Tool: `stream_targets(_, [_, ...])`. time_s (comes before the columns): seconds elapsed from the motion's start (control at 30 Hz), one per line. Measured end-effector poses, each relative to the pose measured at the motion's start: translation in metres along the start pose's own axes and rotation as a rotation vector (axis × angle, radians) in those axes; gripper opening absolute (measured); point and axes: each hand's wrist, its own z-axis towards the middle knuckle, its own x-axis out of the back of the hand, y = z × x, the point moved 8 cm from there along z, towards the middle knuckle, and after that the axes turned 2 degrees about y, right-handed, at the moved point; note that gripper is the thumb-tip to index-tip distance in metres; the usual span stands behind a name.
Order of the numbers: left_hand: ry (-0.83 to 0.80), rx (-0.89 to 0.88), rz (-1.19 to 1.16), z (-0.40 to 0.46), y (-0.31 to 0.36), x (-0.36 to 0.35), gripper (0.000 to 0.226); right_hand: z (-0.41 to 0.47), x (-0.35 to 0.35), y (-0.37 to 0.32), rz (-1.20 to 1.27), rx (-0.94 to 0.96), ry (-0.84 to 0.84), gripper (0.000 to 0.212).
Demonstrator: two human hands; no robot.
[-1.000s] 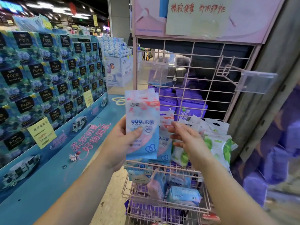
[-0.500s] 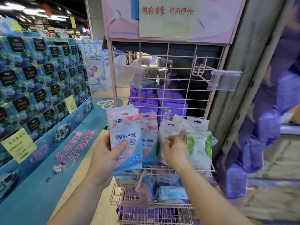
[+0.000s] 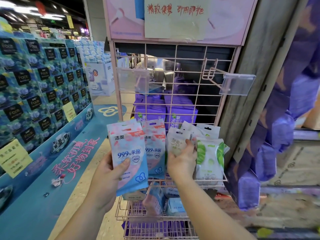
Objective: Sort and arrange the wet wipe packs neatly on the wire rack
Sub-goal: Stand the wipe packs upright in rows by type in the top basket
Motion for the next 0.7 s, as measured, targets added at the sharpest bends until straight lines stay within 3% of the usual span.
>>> stream_targets(0.17, [-0.011, 0.008, -0.026, 0.003, -0.004, -0.002, 0.07, 0.009, -0.001, 0.003, 0.032, -0.023, -0.035, 0.069])
stream_targets(0.23, [-0.017, 0.022, -0.038, 0.003, -0.006, -0.007, 0.062, 0.012, -0.004, 0.005, -0.055, -0.04, -0.108, 0.056])
stream_targets(0.3, [-0.031, 0.016, -0.034, 0.004, -0.007, -0.013, 0.075, 0.01, -0.005, 0.002, -0.219, 0.018, -0.188, 0.036])
stream_targets(0.37, [-0.034, -0.001, -0.018, 0.004, -0.006, -0.017, 0.081, 0.008, 0.007, -0.007, -0.201, 0.126, -0.18, 0.023])
stream_targets(0.4, [-0.028, -0.004, -0.013, 0.006, -0.008, -0.018, 0.07, 0.008, 0.018, -0.013, -0.121, 0.187, -0.158, 0.019])
stream_targets(0.5, [-0.016, 0.011, -0.008, 0.01, -0.014, -0.023, 0.028, 0.013, 0.068, -0.023, 0.154, 0.249, -0.113, 0.025])
stream_targets(0.57, [-0.008, 0.02, 0.024, 0.012, -0.021, -0.029, 0.026, 0.023, 0.095, -0.015, 0.185, 0.27, -0.159, 0.027])
stream_targets(0.7, [0.02, -0.01, 0.072, 0.014, -0.028, -0.043, 0.027, 0.037, 0.123, 0.018, -0.057, 0.269, -0.234, 0.024])
